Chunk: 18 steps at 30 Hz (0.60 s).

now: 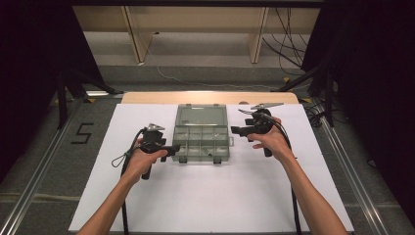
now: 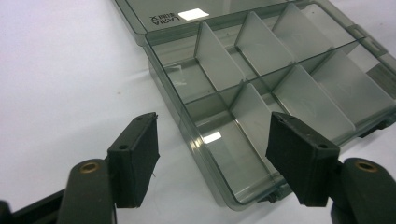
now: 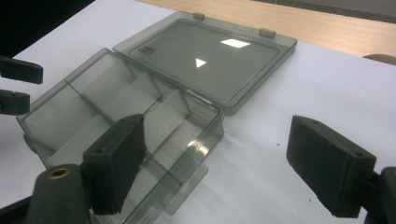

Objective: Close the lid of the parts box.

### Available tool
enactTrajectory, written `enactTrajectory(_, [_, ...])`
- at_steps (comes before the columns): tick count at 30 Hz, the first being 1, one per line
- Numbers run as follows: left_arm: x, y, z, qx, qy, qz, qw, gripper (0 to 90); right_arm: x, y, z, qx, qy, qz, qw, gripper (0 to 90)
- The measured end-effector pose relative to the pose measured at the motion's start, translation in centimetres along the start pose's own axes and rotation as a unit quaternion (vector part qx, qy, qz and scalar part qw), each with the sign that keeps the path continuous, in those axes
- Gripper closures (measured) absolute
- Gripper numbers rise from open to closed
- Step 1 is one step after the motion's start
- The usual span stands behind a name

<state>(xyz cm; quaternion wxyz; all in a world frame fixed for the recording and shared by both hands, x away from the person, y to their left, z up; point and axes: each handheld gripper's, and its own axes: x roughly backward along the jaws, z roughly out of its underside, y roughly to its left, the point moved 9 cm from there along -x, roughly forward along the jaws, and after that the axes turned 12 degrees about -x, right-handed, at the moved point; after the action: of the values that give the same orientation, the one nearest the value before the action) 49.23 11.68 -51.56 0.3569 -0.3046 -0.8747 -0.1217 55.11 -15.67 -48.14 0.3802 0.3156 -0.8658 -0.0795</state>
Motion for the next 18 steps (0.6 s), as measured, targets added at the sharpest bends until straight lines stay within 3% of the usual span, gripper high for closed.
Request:
enactTrajectory(5, [-0.6,0.3,-0.1,0.010,0.015,-0.005,0.9998,37.8,-0.2,-0.2,0.0,-0.006,0.010,0.003,0.9999,20.1])
enactTrajectory(9, [-1.3,0.4,-0.3,0.023,0.009,-0.012,0.9996,42.4,-0.4,-0.4,-0.3,-0.005,0.014,0.004,0.9999,20.0])
enactTrajectory(12, [-1.5,0.3,-0.3,0.032,0.013,-0.006,0.9994,48.1,-0.4,-0.4,-0.7,-0.008,0.013,0.007,0.9999,20.1])
enactTrajectory(13, [-1.5,0.2,-0.1,0.034,0.024,-0.001,0.9991,49.2,-0.4,-0.5,-0.8,-0.003,0.010,0.005,0.9999,20.3])
enactTrajectory(15, [-1.8,0.3,0.1,0.025,0.029,-0.002,0.9993,50.4,-0.4,-0.5,-1.0,-0.008,0.012,0.010,0.9998,20.2])
enactTrajectory(17, [-1.8,0.0,0.2,0.032,0.038,0.005,0.9988,52.5,-0.5,-0.4,-1.0,-0.016,0.011,0.012,0.9997,20.3])
enactTrajectory(18, [-1.8,0.0,0.3,0.025,0.041,0.006,0.9988,53.7,-0.5,-0.5,-1.1,-0.007,0.011,0.011,0.9999,20.3])
